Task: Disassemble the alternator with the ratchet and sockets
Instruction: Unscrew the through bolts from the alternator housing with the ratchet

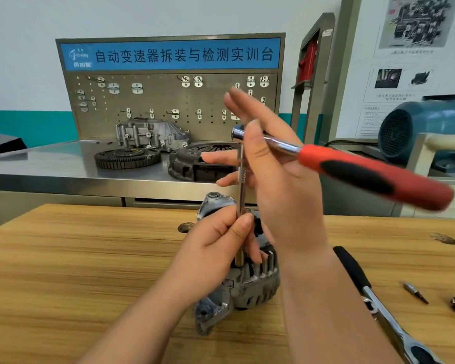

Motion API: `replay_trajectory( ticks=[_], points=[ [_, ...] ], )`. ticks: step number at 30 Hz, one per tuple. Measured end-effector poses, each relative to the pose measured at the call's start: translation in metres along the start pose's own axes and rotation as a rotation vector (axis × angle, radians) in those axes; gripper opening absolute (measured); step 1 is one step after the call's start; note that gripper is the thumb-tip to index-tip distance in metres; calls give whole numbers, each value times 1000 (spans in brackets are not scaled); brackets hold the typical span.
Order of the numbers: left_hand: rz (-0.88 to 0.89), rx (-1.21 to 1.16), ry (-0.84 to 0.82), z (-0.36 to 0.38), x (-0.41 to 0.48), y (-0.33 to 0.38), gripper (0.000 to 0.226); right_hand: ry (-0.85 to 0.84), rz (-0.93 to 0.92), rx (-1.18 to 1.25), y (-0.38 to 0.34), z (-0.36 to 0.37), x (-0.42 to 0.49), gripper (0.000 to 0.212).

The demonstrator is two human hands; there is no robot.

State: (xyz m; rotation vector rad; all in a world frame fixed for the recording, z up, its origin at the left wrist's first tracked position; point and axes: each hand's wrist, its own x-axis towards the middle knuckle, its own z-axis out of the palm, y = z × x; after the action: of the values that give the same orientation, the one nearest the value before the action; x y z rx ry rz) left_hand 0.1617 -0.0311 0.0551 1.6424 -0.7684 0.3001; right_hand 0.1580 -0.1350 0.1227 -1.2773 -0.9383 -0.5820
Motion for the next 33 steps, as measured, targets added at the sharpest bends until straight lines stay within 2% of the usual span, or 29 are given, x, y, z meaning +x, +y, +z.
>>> replay_trajectory(
  ticks=[3,6,8,10,12,13,16,20,23,26,30,32,33],
  points=[
    [-16,-86,-24,-3,2,0,41,59,141,218,5,-3,0,36],
    [-23,-89,-39,-4,3,1,34,93,225,207,7,0,-1,46],
    [-17,-37,-25,-5,3,0,26,105,140,85,6,2,-1,32],
    [-13,2,4,-2,3,-2,20,91,-3,-174,3,2,1,27],
    [-6,33,78,-1,3,-4,33,68,-84,-417,6,-1,3,30],
    [-3,49,87,-1,3,-5,36,47,-131,-411,6,-2,3,29],
    [-17,67,40,0,2,-2,21,-62,-91,-200,6,-1,2,38],
    [-20,-91,-8,-1,-1,2,32,21,168,240,11,1,-1,39],
    [-20,-61,-12,-2,1,0,31,57,282,311,13,3,-3,43],
    [-17,-15,-5,-3,2,-3,30,96,114,106,8,3,-2,28],
    [-26,65,30,2,5,-8,34,16,-167,-219,2,-2,-1,29],
    [-25,62,27,2,4,-6,29,-7,-183,-273,3,-3,-1,26],
    [-23,40,25,1,3,-4,28,-13,-91,-169,2,-1,0,24]
  ],
)
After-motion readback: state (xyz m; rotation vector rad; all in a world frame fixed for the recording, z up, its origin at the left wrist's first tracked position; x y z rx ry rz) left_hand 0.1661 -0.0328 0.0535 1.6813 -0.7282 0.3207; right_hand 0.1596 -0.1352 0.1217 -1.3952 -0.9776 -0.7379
